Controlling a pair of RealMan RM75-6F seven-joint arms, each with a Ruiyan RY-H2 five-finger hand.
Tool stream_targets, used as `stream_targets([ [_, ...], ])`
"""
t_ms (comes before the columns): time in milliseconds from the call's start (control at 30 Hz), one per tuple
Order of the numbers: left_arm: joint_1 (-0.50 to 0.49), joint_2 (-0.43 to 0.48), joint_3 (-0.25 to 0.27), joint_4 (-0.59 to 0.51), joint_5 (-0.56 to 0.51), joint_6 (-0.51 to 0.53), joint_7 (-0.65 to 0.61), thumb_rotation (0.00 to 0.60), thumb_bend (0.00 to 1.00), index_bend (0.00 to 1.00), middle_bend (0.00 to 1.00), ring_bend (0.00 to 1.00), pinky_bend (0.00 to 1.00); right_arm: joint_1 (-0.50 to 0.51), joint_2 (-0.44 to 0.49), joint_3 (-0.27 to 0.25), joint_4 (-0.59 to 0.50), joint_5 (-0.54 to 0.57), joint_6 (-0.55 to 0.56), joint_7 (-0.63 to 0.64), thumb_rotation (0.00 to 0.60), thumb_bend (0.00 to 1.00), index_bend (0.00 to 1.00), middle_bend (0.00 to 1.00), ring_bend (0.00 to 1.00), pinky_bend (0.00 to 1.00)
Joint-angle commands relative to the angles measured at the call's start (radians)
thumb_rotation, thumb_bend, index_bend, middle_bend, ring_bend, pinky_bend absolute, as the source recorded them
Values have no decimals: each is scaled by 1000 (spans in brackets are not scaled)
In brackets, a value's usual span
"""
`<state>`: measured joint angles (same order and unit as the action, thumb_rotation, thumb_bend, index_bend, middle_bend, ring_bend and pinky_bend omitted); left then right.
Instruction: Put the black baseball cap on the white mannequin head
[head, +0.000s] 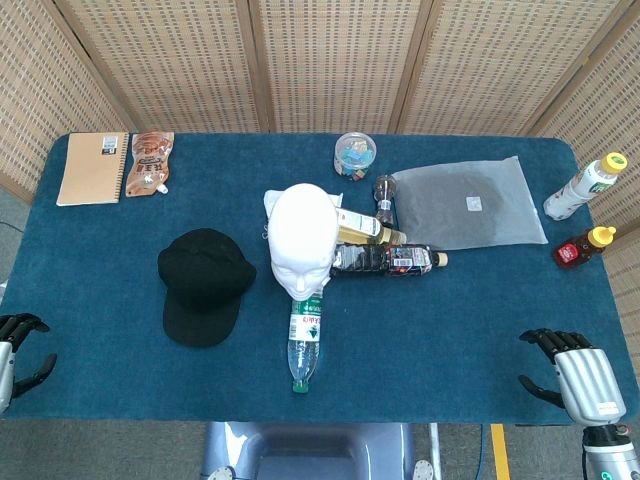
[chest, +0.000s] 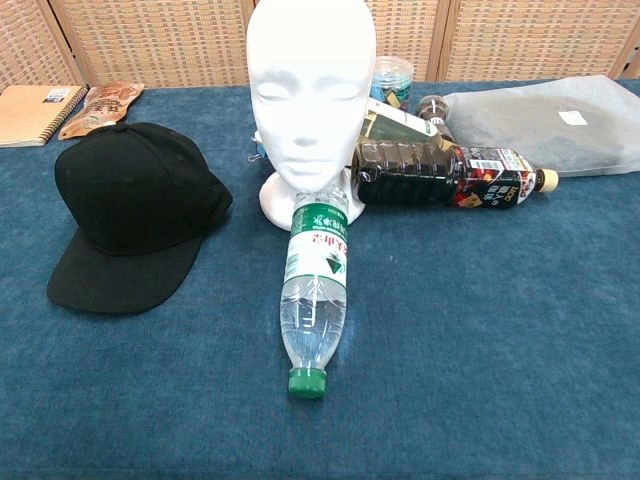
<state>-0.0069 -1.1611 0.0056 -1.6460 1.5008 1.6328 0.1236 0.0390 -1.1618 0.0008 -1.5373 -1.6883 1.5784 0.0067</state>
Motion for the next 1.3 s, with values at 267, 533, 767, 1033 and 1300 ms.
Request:
stream_targets([
  [267,-1,-4,-13,2,8,-8,-1,600,241,399,348,260,439,-4,8,-2,-4,-2,13,7,600,158,366,422,441,408],
  [533,-14,0,-24,6,24,-22,-3,600,240,398,348,260,439,-7,8,-5,-7,-5,19,10,600,159,366,422,441,408],
  [767,-34,-3,-21,13,43,-55,-4,600,241,398,348,260,425,-7,9,-7,-8,-5,19,8,600,158,366,422,442,408],
  [1033,-116,-42,2,79,119,-174,61,600,241,398,348,260,392,-13,12,-9,-7,-4,25,9,600,157,366,422,442,408],
  [1300,-185,-127,-10,133,140,-249,84,600,188,431,429,278,472,-18,13,-10,-6,0,31,12,600,158,366,422,442,408],
])
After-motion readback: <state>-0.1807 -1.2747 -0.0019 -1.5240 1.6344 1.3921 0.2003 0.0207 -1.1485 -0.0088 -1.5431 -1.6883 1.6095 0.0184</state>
